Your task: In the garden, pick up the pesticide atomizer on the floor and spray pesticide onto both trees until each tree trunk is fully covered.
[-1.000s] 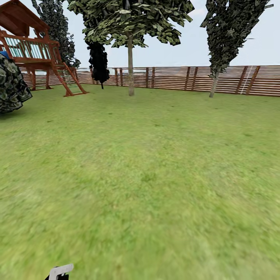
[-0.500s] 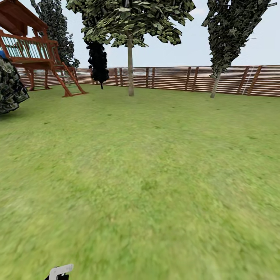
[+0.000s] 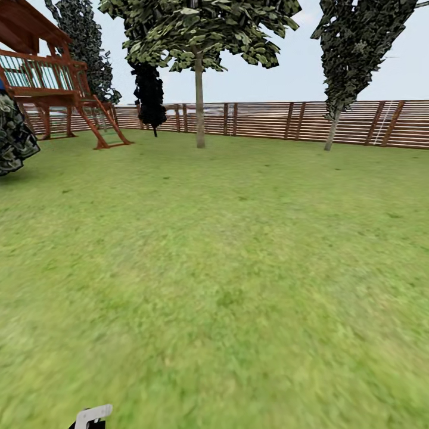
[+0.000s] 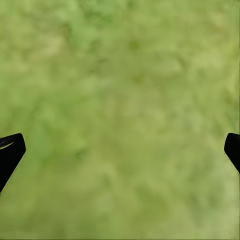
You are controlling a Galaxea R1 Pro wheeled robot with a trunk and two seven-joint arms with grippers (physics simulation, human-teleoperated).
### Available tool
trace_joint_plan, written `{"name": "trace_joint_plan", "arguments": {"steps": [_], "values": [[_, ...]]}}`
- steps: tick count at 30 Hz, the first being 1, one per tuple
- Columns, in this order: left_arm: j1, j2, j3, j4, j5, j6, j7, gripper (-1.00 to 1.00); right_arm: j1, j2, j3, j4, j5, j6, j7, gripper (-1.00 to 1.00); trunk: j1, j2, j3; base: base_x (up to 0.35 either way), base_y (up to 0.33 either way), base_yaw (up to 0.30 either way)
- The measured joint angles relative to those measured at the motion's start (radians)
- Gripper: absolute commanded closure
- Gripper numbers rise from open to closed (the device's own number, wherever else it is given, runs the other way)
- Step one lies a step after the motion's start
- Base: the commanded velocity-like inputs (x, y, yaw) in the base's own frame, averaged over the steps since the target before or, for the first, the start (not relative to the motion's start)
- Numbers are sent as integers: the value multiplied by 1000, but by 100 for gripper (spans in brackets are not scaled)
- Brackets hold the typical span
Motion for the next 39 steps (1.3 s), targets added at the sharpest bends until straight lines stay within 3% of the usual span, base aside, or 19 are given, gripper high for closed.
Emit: {"name": "trace_joint_plan", "arguments": {"steps": [39], "values": [[-1, 0, 0, 0, 0, 0, 0, 100, 0, 0, 0, 0, 0, 0, 0, -100, 0, 0, 0, 340, 0, 0]]}}
